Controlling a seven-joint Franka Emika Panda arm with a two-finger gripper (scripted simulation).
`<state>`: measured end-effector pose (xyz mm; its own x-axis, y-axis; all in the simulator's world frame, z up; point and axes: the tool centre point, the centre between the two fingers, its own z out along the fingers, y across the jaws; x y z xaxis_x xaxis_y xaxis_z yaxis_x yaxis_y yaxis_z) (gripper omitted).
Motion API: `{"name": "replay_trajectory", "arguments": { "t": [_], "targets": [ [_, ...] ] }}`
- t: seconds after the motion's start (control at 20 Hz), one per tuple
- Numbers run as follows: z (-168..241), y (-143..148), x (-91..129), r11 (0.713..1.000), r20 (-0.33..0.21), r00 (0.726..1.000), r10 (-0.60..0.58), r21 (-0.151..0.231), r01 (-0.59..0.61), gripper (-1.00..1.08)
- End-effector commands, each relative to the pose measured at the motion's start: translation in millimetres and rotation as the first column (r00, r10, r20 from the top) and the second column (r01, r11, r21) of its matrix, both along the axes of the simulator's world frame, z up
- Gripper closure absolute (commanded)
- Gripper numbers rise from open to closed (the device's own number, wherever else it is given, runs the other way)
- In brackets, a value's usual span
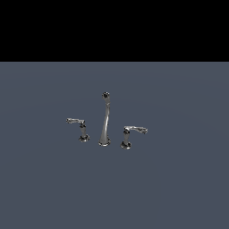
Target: Turn on the faucet by rotating a designated handle.
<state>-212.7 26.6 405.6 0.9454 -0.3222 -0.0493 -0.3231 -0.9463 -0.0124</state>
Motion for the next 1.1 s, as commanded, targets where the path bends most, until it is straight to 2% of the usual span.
{"name": "replay_trajectory", "arguments": {
  "t": [0.0,0.25,0.5,0.75,1.05],
  "targets": [
    [-15.2,1.7,9.7,0.998,0.001,0.998,-0.069,-0.002,0.069,1.08],
    [-45.5,2.8,30.1,0.979,0.002,0.979,-0.206,-0.006,0.206,1.08],
    [-75.7,0.9,50.6,0.941,0.005,0.941,-0.338,-0.009,0.338,1.08],
    [-105.6,-3.9,70.7,0.886,0.007,0.886,-0.463,-0.012,0.463,1.08],
    [-140.6,-13.2,93.4,0.801,0.011,0.801,-0.599,-0.015,0.599,1.08]
  ]
}}
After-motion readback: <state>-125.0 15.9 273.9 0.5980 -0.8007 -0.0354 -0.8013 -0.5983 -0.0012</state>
